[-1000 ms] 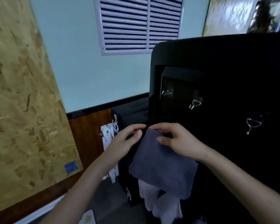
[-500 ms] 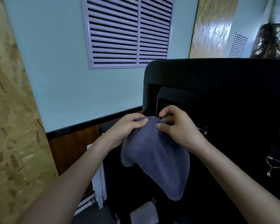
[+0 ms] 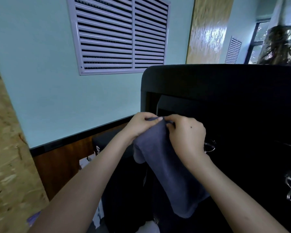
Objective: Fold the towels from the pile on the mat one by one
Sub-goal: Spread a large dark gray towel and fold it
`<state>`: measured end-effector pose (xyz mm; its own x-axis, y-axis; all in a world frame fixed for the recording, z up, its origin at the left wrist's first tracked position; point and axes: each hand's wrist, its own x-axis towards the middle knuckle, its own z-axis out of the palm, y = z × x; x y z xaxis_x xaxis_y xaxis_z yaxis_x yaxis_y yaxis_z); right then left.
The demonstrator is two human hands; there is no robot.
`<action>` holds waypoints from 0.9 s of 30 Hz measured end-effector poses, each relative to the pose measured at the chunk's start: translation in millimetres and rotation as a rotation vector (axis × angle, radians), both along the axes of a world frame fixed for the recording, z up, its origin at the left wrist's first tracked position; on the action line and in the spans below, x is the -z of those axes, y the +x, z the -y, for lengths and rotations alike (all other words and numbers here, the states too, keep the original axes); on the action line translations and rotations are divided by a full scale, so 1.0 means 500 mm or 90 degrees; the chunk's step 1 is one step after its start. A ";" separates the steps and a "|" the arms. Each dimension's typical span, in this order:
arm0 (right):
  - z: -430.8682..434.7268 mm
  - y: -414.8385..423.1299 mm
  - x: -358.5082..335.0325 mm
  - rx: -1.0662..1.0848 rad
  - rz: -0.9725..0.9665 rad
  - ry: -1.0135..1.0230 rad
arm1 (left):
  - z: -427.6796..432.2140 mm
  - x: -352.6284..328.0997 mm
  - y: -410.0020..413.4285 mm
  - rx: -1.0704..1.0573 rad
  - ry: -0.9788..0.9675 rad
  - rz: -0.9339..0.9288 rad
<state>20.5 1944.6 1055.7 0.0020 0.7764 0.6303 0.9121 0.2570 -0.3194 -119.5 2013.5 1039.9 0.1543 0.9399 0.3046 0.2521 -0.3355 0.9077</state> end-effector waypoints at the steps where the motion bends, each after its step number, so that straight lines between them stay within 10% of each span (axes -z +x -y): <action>1: 0.000 -0.001 0.013 0.005 0.016 0.006 | 0.000 0.009 0.002 -0.008 0.007 -0.009; 14: 0.016 0.004 0.095 -0.008 0.035 0.223 | -0.011 0.035 0.010 -0.038 -0.014 -0.089; 22: 0.008 -0.004 0.135 0.027 0.087 0.150 | -0.009 0.050 0.025 -0.088 -0.144 -0.055; 27: 0.009 -0.014 0.152 0.002 0.026 0.116 | -0.001 0.075 0.019 -0.233 -0.009 -0.070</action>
<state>13.4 1940.0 979.8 -0.0234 0.6489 0.7605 0.9242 0.3041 -0.2310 -109.7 2013.9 1002.4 -0.1612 0.9430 0.2912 0.4492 -0.1926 0.8724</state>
